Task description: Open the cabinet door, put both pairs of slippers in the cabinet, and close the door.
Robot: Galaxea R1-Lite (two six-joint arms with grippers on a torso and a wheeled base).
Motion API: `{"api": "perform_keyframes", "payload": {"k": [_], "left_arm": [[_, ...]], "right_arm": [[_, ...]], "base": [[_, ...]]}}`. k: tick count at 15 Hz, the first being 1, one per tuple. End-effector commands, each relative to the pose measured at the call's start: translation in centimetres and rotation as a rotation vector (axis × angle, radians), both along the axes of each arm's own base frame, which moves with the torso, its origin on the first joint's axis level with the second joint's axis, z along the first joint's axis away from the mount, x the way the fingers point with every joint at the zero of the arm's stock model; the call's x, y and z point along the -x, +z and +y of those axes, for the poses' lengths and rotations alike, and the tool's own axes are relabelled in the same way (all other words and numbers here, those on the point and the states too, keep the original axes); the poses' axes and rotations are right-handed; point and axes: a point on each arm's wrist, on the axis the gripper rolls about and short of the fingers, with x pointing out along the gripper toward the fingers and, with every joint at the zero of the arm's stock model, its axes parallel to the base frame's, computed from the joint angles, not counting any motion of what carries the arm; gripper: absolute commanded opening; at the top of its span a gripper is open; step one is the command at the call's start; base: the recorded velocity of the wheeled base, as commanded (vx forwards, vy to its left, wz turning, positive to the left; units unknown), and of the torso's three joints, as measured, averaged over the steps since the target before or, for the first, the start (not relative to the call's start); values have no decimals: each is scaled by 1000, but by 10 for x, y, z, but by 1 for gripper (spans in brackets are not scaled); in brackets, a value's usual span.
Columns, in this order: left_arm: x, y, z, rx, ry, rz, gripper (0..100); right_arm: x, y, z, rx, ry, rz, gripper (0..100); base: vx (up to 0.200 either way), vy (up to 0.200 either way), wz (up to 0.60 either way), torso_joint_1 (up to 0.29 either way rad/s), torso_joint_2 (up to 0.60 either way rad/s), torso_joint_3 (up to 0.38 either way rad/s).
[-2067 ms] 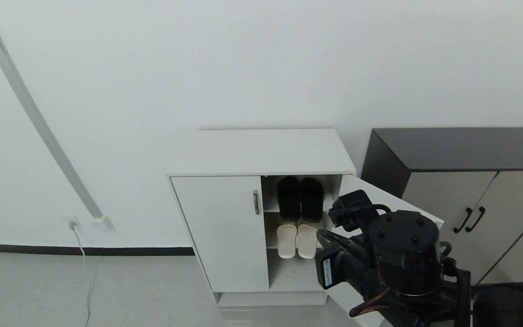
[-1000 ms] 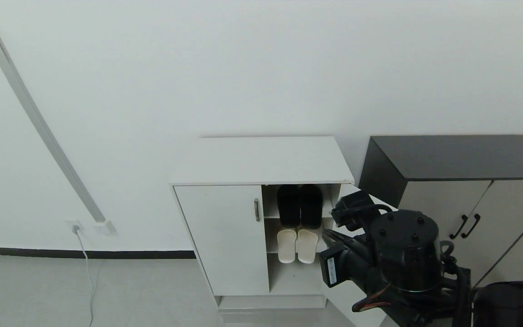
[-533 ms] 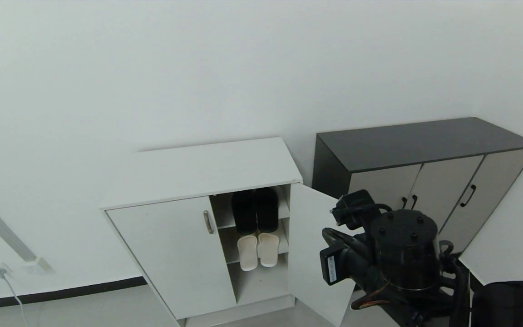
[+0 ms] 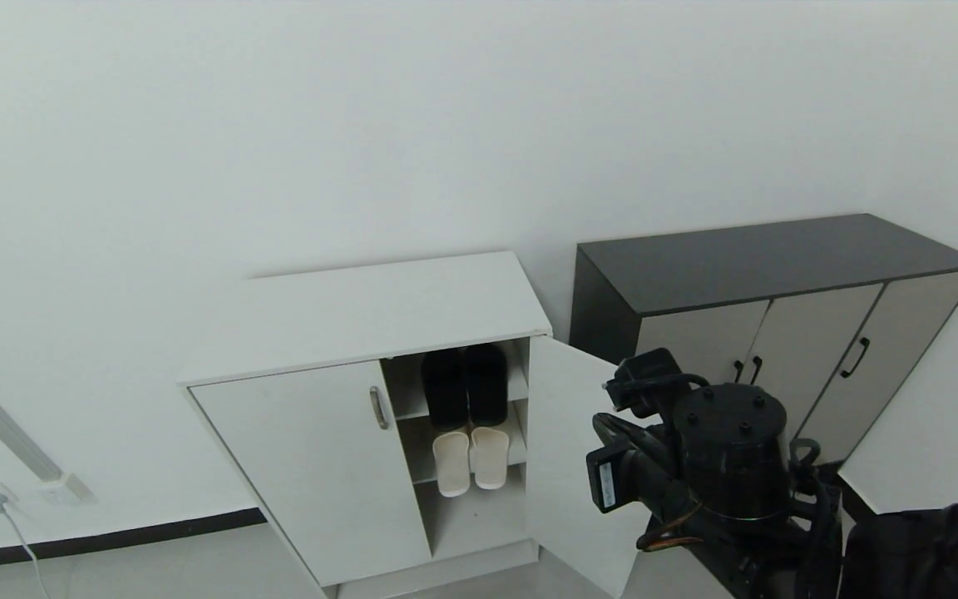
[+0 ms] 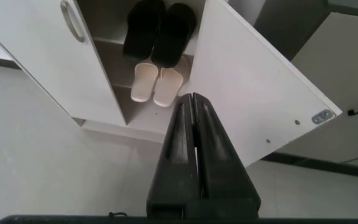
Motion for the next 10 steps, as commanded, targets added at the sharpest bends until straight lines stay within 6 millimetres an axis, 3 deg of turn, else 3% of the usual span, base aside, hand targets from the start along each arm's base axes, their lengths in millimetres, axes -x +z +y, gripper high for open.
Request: {"api": "perform_keyframes", "payload": {"k": [1,2,5,10], "left_arm": [[0,0,0,0,0,1,0],[0,0,0,0,0,1,0],[0,0,0,-2,0,1,0],[0,0,0,-2,1,1,0]], "right_arm": [[-4,-1,-2,0,-14,1,0],[-9,0,-5,-4,-26,-1,0],[-36,1,-14,-16,-103,-11,0],[-123,-13,-47,-10,-200,42,0]], "base": [[-200,0,0,2,-2,2],[-200,0,0,12,7,-2],[0,0,0,0,0,0],[0,0,0,0,0,0]]}}
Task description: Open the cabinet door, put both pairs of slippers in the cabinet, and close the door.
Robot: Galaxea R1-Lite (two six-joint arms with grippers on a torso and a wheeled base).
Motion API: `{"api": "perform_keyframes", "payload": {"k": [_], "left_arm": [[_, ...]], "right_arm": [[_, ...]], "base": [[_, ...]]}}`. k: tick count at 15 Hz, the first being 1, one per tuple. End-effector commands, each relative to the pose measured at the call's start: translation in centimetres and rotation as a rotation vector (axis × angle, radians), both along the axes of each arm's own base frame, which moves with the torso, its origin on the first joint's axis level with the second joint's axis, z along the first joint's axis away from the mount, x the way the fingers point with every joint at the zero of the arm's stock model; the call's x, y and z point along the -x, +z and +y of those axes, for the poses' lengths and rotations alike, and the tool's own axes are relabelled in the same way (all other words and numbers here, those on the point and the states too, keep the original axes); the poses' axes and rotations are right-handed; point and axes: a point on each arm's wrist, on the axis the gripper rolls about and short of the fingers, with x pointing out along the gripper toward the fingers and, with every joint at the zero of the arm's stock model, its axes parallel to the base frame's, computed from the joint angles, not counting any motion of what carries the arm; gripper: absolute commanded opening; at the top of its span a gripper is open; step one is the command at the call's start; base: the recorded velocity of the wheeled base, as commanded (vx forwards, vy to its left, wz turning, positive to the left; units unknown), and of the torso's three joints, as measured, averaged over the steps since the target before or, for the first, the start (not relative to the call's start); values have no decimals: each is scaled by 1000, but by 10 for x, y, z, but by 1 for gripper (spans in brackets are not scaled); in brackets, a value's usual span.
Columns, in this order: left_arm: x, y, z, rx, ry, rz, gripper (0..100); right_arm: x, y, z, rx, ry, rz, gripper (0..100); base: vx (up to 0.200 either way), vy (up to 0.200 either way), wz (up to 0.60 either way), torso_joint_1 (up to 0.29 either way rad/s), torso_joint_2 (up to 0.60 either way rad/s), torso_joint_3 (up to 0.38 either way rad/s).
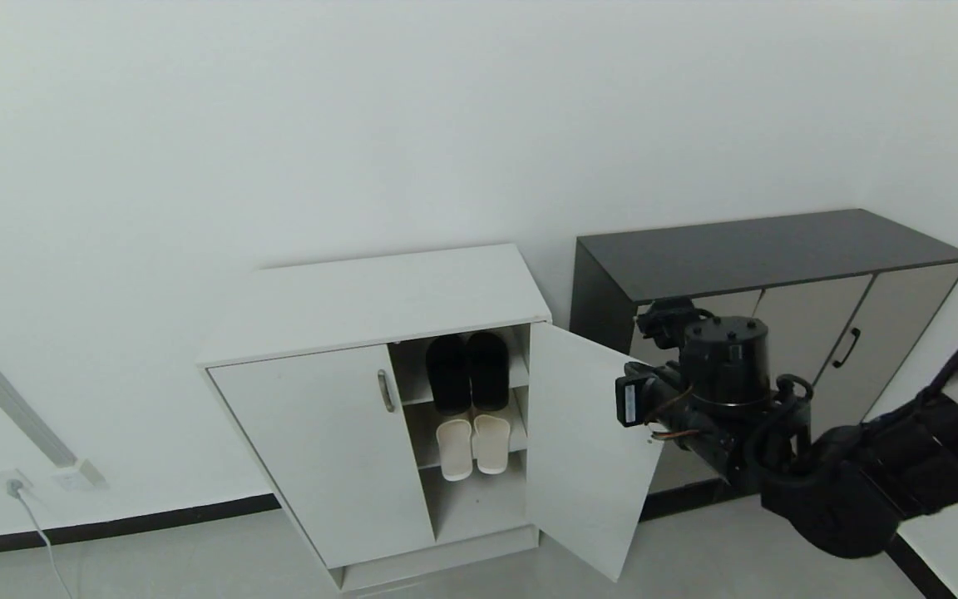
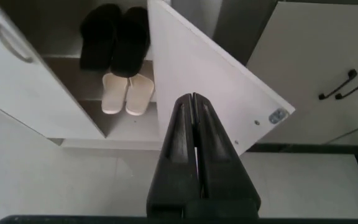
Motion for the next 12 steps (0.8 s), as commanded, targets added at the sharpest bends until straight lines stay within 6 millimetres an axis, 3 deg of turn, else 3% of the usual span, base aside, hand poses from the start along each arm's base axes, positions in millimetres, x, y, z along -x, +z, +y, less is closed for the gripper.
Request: {"api": "perform_keyframes", "payload": {"k": [1,6,12], "left_arm": [[0,0,0,0,1,2,0],[0,0,0,-1,1,2,0],[0,0,0,-1,1,2,0]], "right_arm": [[-47,-13,-17,7,-45,55,0],[-99,-25,-34,2,-90,92,0],[-124,-42,-46,10,-137,113,0]], "base": [[0,0,0,0,0,0],[0,0,0,0,0,0],[0,0,0,0,0,0]]}}
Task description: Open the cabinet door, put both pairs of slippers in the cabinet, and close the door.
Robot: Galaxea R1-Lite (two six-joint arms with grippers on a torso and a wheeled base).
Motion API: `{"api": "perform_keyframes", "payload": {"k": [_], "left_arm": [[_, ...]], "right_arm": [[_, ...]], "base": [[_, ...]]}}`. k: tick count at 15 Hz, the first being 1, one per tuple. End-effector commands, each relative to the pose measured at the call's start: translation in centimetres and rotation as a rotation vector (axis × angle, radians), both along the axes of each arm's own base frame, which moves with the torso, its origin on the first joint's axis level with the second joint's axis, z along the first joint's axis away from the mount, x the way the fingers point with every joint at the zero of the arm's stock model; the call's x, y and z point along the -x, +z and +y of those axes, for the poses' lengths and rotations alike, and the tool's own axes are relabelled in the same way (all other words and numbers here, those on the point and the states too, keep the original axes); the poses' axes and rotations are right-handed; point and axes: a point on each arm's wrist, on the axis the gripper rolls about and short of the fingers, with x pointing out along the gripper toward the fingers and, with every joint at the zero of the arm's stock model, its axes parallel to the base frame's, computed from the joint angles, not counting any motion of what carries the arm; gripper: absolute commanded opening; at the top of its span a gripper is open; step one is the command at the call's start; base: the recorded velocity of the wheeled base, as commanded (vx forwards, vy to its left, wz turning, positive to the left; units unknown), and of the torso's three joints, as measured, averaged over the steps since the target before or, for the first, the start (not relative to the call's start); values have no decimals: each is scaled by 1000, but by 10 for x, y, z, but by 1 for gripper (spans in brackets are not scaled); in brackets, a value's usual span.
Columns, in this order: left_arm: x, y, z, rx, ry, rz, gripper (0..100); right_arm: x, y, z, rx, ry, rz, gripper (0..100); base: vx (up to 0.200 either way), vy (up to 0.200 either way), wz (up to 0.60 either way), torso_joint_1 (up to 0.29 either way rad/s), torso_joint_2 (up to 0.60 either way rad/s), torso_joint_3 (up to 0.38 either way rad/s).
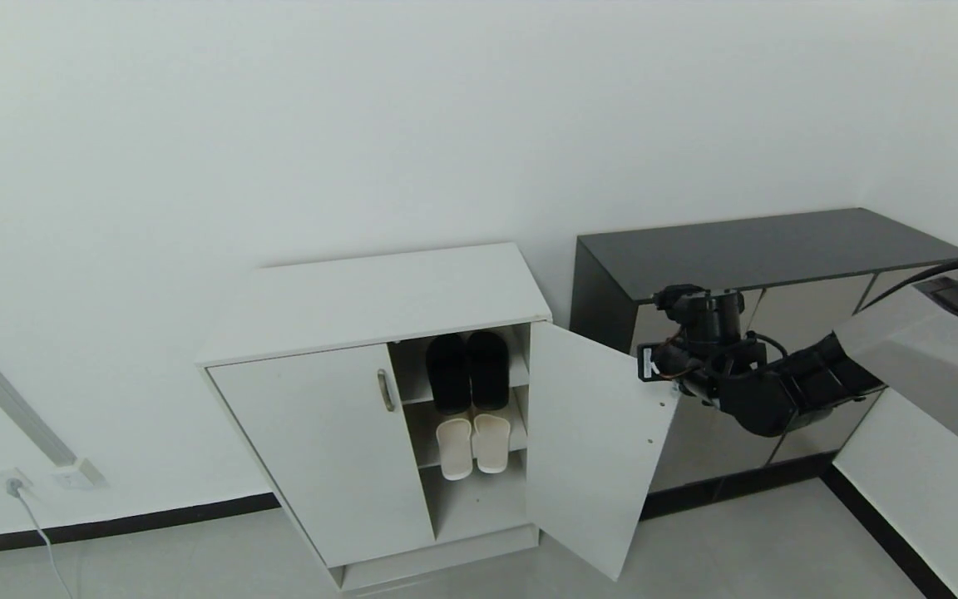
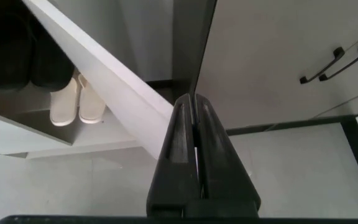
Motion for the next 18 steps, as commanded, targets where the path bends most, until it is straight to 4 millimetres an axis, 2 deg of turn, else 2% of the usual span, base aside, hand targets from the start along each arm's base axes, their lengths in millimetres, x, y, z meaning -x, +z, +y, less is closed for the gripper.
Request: {"api": "perform_keyframes", "payload": {"k": [1,7,12,15,18], "left_arm": [[0,0,0,0,1,1,0],[0,0,0,1,0,1,0],[0,0,0,0,1,1,0],[0,0,0,0,0,1,0],[0,0,0,0,0,1,0]], "right_arm": [[-7,-13,0,6,-7,16,0],[-13,-21,-1,9,-13,25,0],[-11,-20,1,7,-10,24,0],[4,-16,16,-5,23,34,0],[29,-13,38,3,91,49,0]], "base": [[0,0,0,0,0,0],[0,0,0,0,0,0],[0,0,0,0,0,0],[0,0,0,0,0,0],[0,0,0,0,0,0]]}}
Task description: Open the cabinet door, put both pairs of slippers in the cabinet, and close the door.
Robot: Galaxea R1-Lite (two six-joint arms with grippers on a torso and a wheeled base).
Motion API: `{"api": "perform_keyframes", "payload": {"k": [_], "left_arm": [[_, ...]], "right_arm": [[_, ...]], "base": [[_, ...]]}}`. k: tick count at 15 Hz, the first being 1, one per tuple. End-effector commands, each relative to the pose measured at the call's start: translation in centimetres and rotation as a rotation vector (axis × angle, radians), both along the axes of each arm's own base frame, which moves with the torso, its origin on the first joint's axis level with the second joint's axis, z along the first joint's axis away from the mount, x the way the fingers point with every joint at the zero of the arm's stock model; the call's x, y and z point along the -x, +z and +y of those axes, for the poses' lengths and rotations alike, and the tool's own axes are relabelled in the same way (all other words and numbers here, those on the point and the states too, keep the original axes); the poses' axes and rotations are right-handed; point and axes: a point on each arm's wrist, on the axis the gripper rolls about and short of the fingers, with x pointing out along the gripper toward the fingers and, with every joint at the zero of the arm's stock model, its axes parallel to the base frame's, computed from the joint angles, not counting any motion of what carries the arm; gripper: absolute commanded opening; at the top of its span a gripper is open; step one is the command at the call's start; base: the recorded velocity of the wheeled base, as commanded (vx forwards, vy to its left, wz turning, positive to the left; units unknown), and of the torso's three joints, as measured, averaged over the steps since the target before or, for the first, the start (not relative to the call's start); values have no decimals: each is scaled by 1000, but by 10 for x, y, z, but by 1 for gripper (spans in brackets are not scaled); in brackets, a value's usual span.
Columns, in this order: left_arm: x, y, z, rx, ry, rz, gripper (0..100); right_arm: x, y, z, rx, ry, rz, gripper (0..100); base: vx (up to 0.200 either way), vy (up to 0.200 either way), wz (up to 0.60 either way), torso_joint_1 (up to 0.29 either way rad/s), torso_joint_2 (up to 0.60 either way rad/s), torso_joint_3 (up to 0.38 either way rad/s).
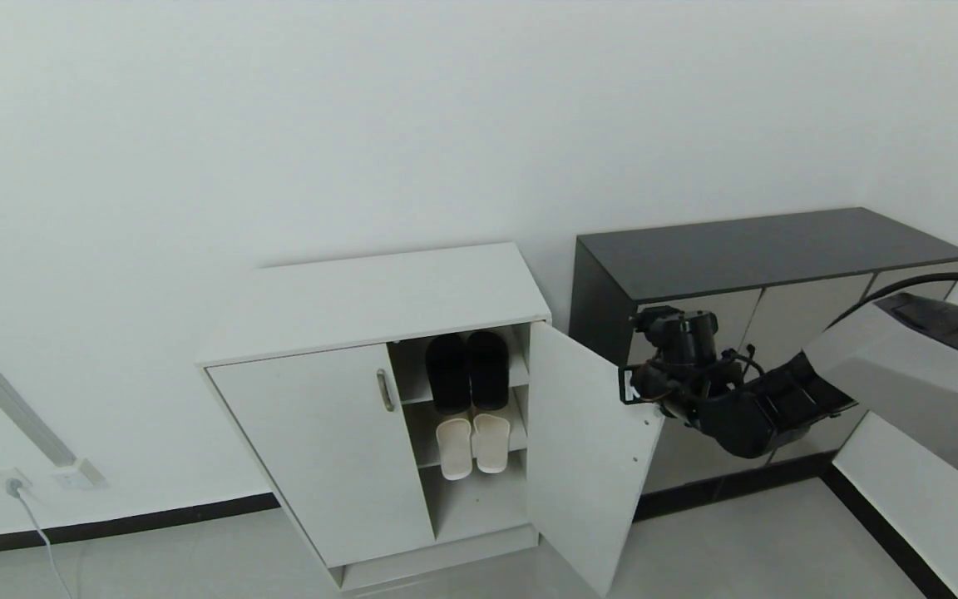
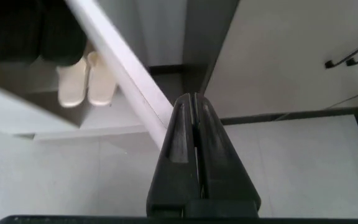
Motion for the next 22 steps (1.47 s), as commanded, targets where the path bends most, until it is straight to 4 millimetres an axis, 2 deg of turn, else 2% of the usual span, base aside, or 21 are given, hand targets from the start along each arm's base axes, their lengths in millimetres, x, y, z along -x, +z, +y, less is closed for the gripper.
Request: {"api": "perform_keyframes", "payload": {"k": [1,5,6,8,10,17,22], "left_arm": [[0,0,0,1,0,2,0],[0,0,0,1,0,2,0],[0,0,0,1,0,2,0],[0,0,0,1,1,2,0],[0,0,0,1,0,2,0],[0,0,0,1,0,2,0],[0,0,0,1,1,2,0]], "right_arm": [[22,11,19,-5,62,-8,0],[61,19,52,-4,177,-6,0],[77,24,63,-9,221,-12,0],[92,36,71,-30,258,-45,0],[102,35,71,-12,288,-84,0],[108,27,66,-13,306,-135,0],[111,23,67,-16,341,-118,0]], "base": [[0,0,0,0,0,0],[0,0,0,0,0,0],[0,0,0,0,0,0],[0,0,0,0,0,0],[0,0,0,0,0,0],[0,0,0,0,0,0],[0,0,600,0,2,3]]}}
